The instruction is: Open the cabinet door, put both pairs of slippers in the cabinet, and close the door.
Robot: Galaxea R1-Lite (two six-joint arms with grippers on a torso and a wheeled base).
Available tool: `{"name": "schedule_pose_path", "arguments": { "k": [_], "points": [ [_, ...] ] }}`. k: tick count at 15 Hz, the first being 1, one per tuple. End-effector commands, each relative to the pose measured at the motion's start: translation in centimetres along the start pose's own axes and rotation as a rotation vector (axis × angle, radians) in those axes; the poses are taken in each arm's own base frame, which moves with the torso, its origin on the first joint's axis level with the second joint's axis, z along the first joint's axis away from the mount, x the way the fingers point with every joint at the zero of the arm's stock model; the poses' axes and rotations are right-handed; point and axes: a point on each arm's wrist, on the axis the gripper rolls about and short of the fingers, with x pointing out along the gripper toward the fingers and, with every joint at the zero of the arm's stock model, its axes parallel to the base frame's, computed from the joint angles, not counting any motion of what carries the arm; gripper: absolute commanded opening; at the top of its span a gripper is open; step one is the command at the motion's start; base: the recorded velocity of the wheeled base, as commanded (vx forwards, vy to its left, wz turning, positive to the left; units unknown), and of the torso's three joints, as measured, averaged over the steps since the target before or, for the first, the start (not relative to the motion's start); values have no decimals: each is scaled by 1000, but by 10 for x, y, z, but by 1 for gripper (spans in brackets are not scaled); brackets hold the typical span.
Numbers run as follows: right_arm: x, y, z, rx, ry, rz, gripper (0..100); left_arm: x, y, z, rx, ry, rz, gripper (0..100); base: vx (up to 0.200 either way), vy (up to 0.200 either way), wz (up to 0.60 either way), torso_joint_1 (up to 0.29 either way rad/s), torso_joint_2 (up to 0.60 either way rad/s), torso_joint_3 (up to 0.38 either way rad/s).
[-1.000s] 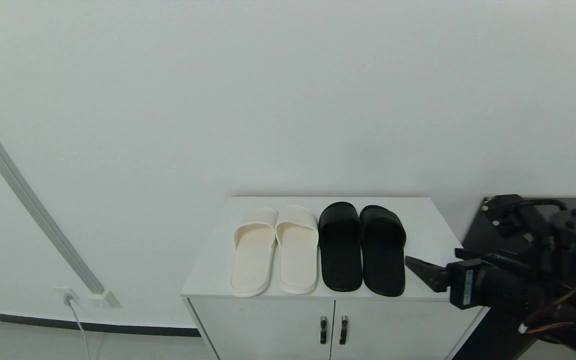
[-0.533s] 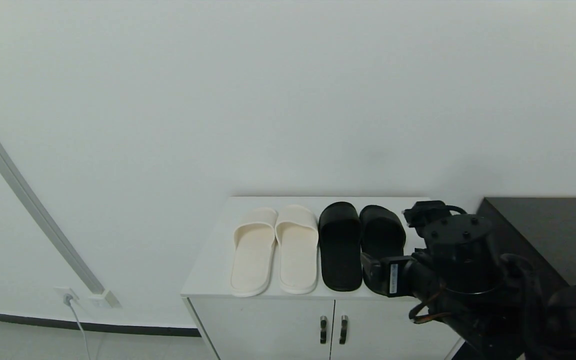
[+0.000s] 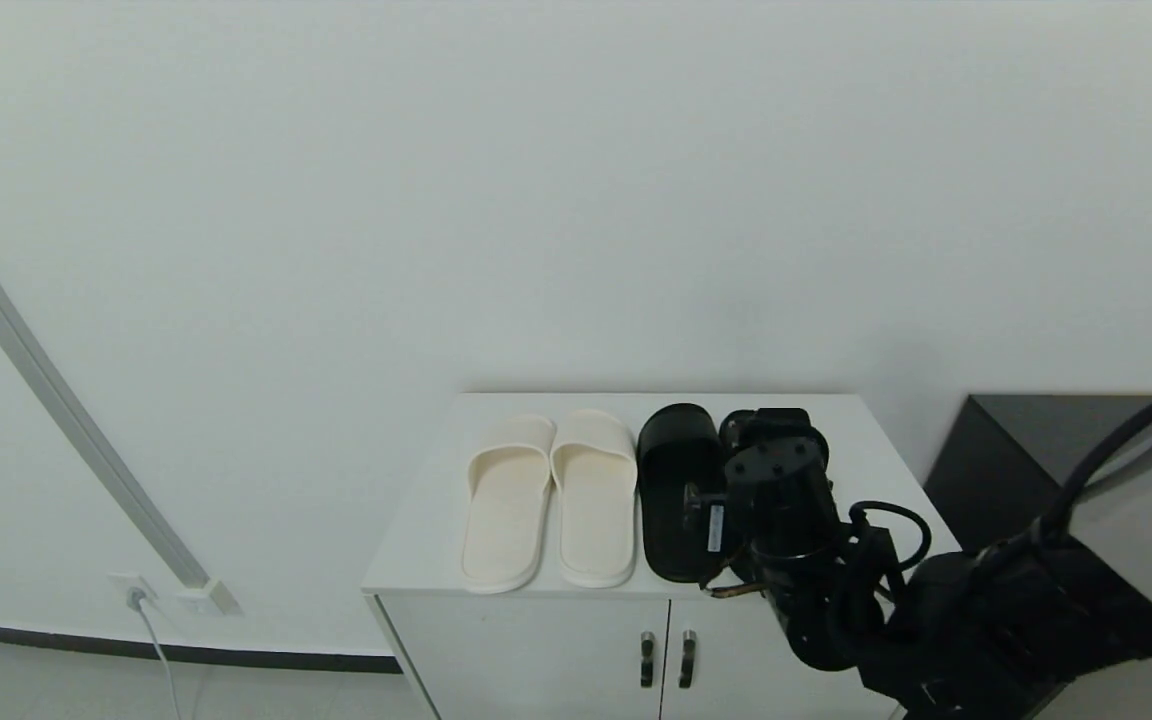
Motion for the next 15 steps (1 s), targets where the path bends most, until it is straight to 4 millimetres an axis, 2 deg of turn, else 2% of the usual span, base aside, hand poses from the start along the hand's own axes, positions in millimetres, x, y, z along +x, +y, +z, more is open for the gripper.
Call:
{"name": "schedule_pose_path", "arguments": {
  "k": [1,4,6,12,13,15],
  "points": [
    [35,5,-12,-9,8,-49,100,0,0,0,0,1,0,0,0,0,0,0,0,0],
    [65,5,-12,-18,-16,-105,100,0,0,0,-2,0,0,0,0,0,0,0,0,0],
    [79,8,-12,-22,-33,-123,100,0,0,0,-2,1,0,0,0,0,0,0,0,0],
    [87,9,-8,-25,-54,-146,100,0,0,0,-3,1,0,0,0,0,0,0,0,0],
    [87,9,-8,-25,-54,-146,0,0,0,0,-3,1,0,0,0,0,0,0,0,0],
    [87,9,-7,-26,-62,-144,0,0,0,0,-3,1,0,0,0,0,0,0,0,0]
  ]
}}
